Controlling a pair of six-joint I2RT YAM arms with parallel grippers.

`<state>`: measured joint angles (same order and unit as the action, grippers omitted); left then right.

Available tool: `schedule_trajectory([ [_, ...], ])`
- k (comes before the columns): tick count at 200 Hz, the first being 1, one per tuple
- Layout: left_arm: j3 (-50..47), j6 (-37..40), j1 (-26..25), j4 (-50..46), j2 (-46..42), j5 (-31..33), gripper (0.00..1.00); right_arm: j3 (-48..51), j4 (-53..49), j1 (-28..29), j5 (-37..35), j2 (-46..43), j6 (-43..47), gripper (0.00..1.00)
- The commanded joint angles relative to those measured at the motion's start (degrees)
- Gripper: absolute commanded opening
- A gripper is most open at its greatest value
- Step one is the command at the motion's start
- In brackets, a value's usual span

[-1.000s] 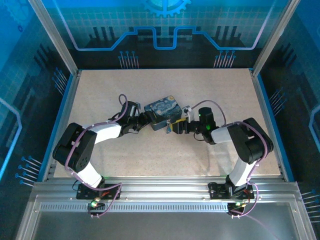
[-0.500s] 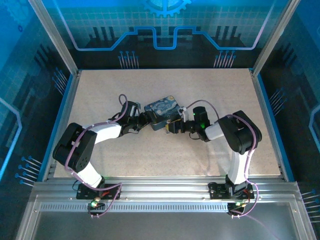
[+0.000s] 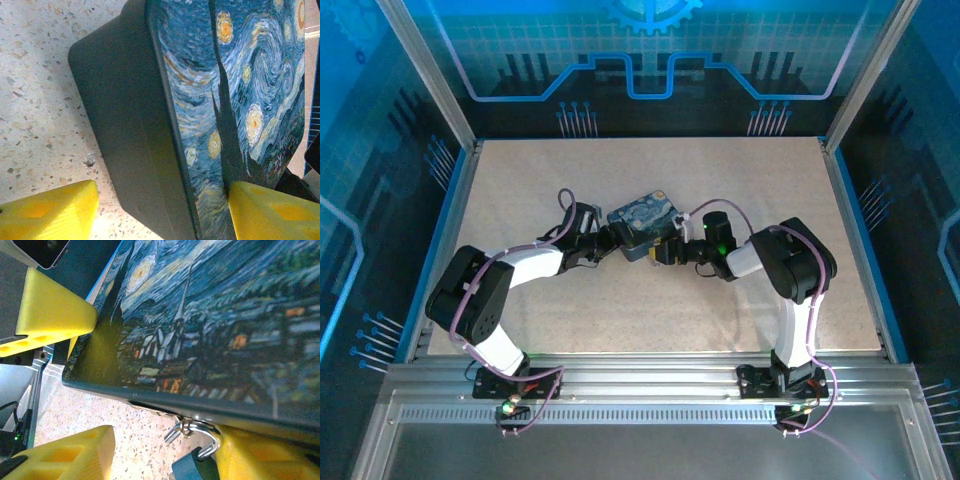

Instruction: Unlock the padlock with the key

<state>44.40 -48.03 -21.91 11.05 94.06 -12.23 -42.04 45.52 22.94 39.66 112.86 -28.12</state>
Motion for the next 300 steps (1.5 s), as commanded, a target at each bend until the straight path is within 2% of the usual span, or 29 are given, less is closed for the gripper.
schedule_trajectory([
  [1,-1.54,0.27,-0.85,-4.37,0.25,0.81,0.7,-0.59,1.69,0.53,1.56,0.55,-0.12,0.53],
  [87,-1.6,0.39,-0.85,-4.54,-0.05,0.92,0.7,2.28,0.54,-0.88,-0.07,-0.99,0.92,0.43],
  [147,-1.51,0.3,-0.94,-4.63,-0.02,0.98,0.7,1.34,-0.43,-1.04,-0.38,-0.92,0.9,0.28],
  [218,-1.69,0.38,-0.94,-4.7,-0.26,1.16,0.7,0.9,-0.05,-1.23,-1.9,-0.86,-0.39,0.15],
  [260,-2.1,0.41,-0.94,-4.72,-0.55,1.34,0.7,1.75,1.06,-1.84,-2.74,-1.2,-1.83,0.0],
  [300,-2.48,0.34,-0.94,-4.68,-0.88,1.51,0.7,2.44,1.96,-2.18,-2.61,-1.84,-1.98,0.0],
])
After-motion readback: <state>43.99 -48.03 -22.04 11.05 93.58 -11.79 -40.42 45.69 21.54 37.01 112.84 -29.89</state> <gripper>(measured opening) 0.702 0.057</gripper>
